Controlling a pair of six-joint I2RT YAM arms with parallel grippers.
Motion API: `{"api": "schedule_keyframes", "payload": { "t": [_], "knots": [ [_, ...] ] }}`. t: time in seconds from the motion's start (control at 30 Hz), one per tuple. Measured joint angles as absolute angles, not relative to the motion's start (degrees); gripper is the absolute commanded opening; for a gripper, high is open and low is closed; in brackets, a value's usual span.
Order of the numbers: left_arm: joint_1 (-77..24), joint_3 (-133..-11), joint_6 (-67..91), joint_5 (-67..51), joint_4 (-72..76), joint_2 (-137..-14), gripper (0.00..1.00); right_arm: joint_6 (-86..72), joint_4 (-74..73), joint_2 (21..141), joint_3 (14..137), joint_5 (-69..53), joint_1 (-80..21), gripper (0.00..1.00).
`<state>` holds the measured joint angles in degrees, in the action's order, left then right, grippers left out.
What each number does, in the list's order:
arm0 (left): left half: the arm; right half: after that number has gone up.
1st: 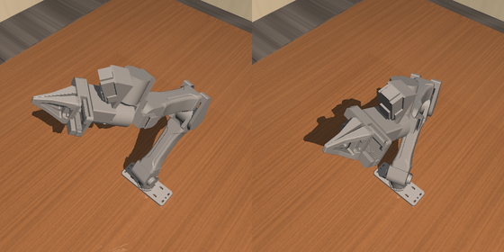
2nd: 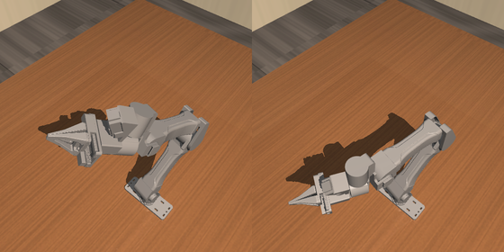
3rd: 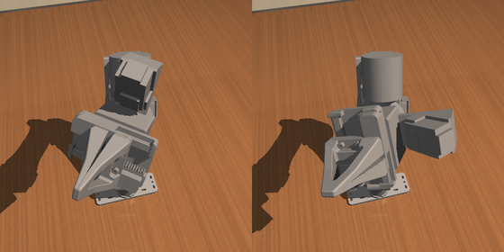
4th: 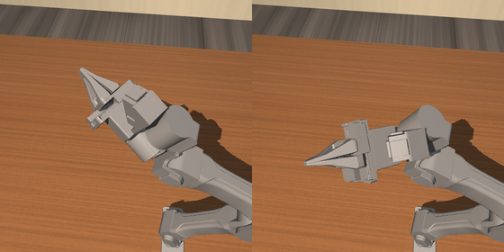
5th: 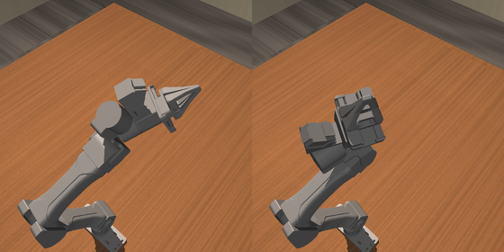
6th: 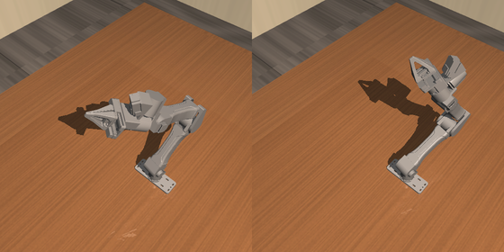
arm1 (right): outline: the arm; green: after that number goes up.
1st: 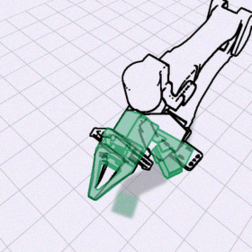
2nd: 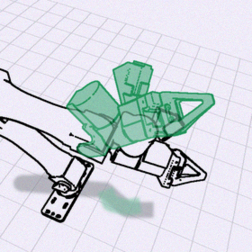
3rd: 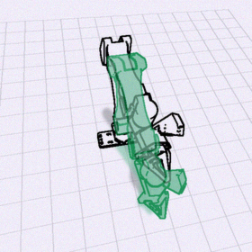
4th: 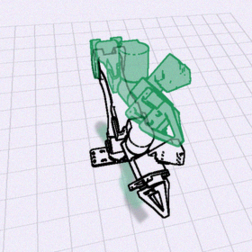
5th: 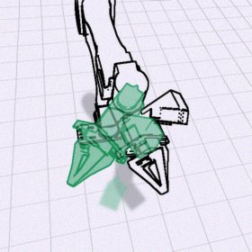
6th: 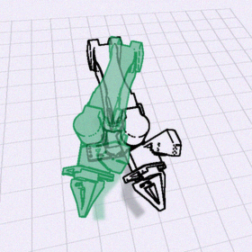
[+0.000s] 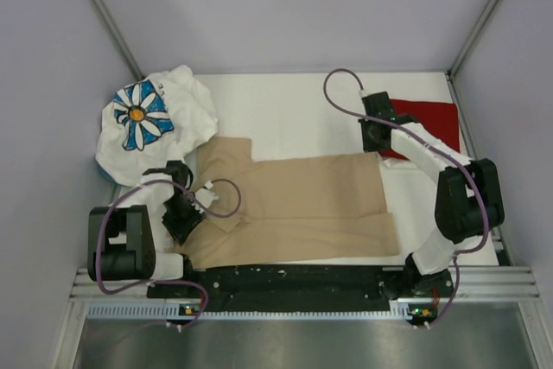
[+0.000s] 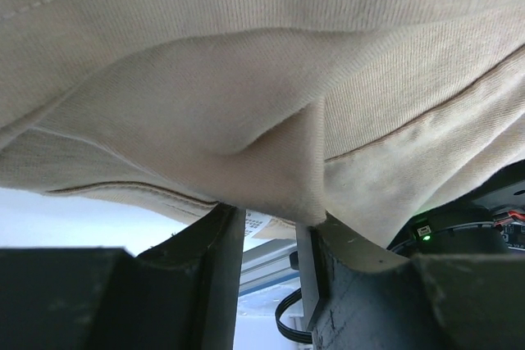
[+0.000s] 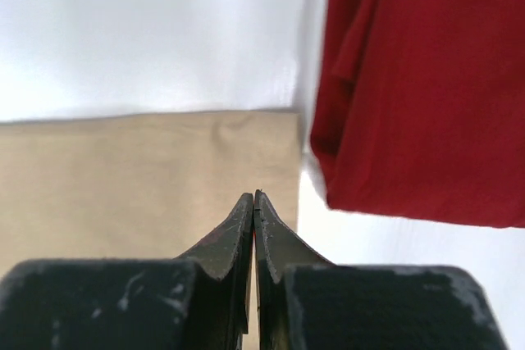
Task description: Fold and stack the t-shirts
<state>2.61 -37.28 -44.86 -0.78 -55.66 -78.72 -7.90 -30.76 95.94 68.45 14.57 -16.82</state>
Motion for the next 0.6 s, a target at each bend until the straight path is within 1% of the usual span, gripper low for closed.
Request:
{"api": "schedule_keyframes", "payload": {
  "t": [0.1, 0.13, 0.2, 0.3, 0.4, 0.53, 0.6],
  "knots": [
    [2.6, -37.4, -44.9, -1.0, -56.0, -78.8, 0.43, -8.8, -30.5, 92.5, 67.4, 9.8, -17.3, 0.0],
    [2.6, -37.4, -44.9, -1.1, -56.2, -78.8, 0.44, -9.3, -30.3, 91.4, 66.5, 8.4, -17.5, 0.02],
    [2.7, -37.6, -44.9, -1.4, -56.6, -78.7, 0.47, -10.7, -30.3, 89.8, 64.4, 6.2, -17.5, 0.09],
    [2.8, -38.9, -45.1, -2.3, -57.5, -78.1, 0.5, -12.7, -31.7, 87.6, 61.7, 4.5, -17.5, 0.25],
    [2.8, -43.0, -45.2, -4.0, -59.1, -76.6, 0.54, -14.2, -33.6, 84.4, 60.2, 2.9, -17.5, 0.39],
    [2.9, -50.7, -45.6, -8.1, -60.2, -72.4, 0.61, -15.7, -35.5, 79.2, 60.0, 1.5, -17.5, 0.53],
    [2.9, -53.8, -46.2, -10.3, -60.9, -70.1, 0.64, -16.2, -36.5, 76.9, 60.0, 0.4, -17.5, 0.57]
  ]
}}
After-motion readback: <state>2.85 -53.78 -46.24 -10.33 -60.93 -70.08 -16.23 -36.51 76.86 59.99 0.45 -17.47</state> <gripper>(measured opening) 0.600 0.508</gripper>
